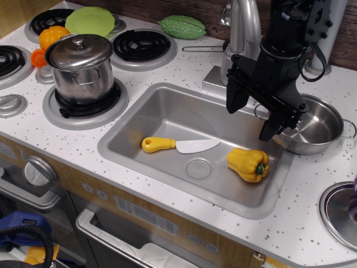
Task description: Put pan in sink
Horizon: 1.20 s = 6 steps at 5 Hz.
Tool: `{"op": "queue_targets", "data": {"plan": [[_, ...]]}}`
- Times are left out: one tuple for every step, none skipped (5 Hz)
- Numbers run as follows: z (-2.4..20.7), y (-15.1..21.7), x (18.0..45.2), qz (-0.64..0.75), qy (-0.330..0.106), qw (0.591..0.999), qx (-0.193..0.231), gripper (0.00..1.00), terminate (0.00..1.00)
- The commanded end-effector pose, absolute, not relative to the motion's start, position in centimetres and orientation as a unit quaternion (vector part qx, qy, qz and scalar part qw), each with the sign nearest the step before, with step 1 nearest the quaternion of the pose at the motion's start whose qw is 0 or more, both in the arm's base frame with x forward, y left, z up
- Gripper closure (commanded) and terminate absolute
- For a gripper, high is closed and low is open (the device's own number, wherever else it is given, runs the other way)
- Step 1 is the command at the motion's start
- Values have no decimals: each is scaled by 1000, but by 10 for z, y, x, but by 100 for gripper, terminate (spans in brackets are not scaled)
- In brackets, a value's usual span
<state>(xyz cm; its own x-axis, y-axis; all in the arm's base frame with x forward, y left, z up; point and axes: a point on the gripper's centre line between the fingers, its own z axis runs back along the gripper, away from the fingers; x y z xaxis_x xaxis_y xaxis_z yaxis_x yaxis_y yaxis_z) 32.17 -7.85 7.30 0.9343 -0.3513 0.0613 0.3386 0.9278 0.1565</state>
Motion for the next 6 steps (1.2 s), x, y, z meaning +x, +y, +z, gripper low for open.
{"op": "queue_targets", "data": {"plan": [[73,-78,322,-176,-44,981,72,0,0],[76,-90,336,-88,-61,990,89,0,0],[75,-101,344,-30,-107,989,94,0,0],[75,-108,350,58,-145,983,98,0,0],[69,-105,359,124,-177,971,106,0,0],[64,-94,369,134,-198,968,76,0,0]]}}
